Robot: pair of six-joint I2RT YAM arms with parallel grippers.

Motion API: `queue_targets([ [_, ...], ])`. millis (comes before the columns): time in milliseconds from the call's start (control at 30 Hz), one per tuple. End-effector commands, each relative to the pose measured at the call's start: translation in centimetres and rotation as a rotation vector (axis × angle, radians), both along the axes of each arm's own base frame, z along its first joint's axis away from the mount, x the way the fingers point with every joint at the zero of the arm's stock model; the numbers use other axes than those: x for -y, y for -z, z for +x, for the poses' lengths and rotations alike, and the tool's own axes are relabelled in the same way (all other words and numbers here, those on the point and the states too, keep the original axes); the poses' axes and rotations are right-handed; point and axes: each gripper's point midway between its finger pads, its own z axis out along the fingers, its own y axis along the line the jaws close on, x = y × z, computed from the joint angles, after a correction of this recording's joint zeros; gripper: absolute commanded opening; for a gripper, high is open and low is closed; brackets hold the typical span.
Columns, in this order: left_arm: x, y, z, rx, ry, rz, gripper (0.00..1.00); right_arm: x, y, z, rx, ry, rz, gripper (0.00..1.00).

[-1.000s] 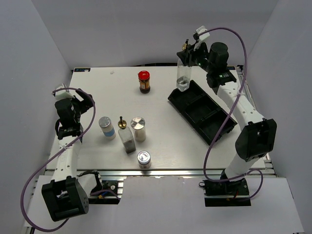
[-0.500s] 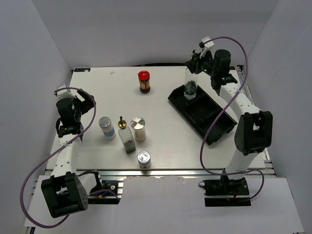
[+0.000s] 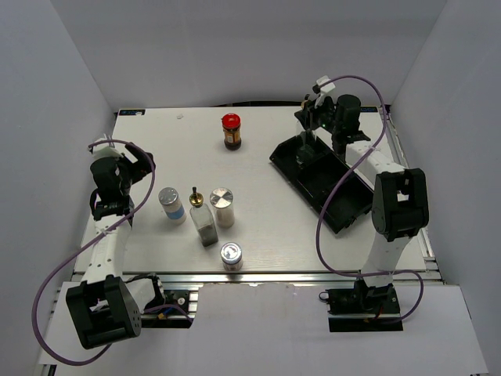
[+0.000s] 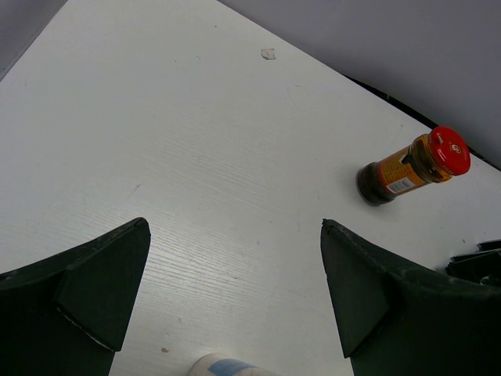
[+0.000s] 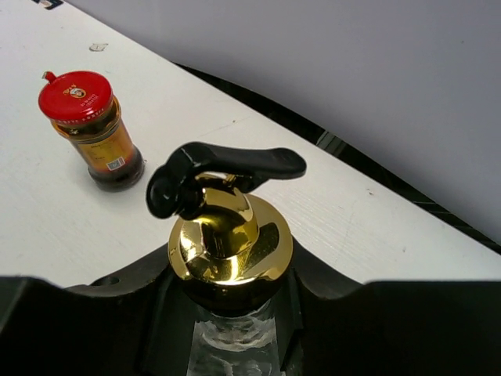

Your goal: Organize the condiment bottles

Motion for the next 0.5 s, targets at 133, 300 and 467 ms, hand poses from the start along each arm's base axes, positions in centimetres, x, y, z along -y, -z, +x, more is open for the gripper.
queue_targets([
  [133,0.0,-1.7,0.3,0.037,0.0,0.007,0.98,1.4,-5.6,0.9,0.252,0.066,-0.001,0.31],
  [300,0.0,-2.0,0.1,0.044,-0.001,0.01,0.98,2.0,-5.7,0.8,0.231,0.097,0.005,0.73],
  [467,0.0,-2.2,0.0,0.051,0.0,0.015,0.98,2.4,-6.6,0.2,0.236,0.118,0.007,0.89],
])
